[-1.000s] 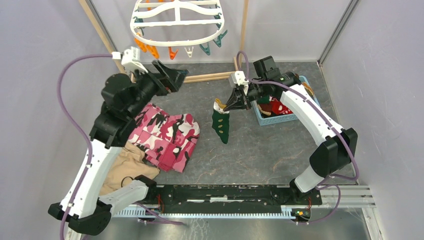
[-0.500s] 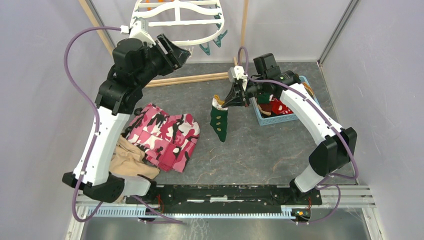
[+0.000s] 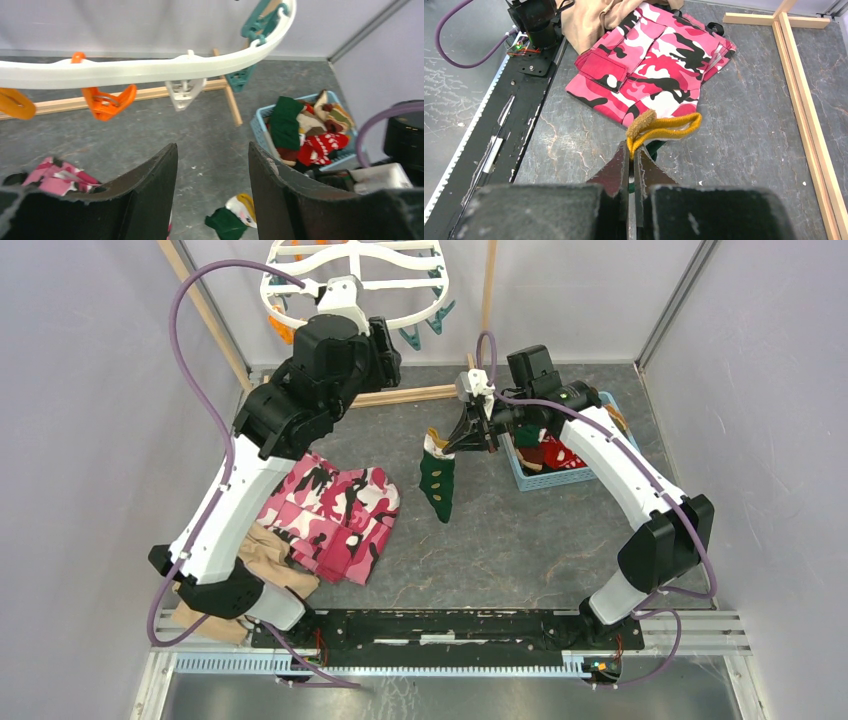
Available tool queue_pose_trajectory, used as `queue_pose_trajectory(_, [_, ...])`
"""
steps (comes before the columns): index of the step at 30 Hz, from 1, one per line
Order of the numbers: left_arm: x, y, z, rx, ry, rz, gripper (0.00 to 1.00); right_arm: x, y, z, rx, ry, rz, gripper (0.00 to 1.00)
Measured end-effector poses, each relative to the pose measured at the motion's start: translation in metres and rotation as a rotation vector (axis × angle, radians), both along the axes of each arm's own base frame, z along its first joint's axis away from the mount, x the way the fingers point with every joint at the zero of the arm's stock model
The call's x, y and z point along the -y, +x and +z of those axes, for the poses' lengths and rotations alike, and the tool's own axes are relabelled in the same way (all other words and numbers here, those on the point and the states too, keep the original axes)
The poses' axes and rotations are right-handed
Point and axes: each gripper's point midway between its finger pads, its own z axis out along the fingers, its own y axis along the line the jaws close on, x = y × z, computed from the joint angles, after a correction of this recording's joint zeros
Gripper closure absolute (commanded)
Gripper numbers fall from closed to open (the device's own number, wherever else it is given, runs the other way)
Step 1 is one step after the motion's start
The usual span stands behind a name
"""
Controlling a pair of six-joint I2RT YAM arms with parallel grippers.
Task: Clip the socks to the hanger
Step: Open the clamp at the hanger.
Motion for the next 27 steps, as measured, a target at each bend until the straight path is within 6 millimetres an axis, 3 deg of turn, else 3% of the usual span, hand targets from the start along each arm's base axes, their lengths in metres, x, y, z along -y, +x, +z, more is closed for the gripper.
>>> queue_pose_trajectory(10, [-0.005,0.019,-0.028,0.019,0.116,0.063,0.4,0.0,0.002,0.0,0.006,-0.002,-0.006,1.0])
queue_pose_trajectory(17, [-0.007,0.014,-0.019,0.05,0.085,0.056,0.38,0.006,-0.006,-0.004,0.003,-0.033,0.011,1.0])
queue_pose_trajectory(23, [-0.016,0.004,-0.004,0.081,0.057,0.058,0.31,0.014,-0.009,0.007,0.044,-0.042,0.027,1.0])
queue_pose_trajectory(27, [-0.02,0.0,0.004,0.106,0.054,0.057,0.3,0.019,-0.013,-0.001,0.029,-0.051,0.006,1.0])
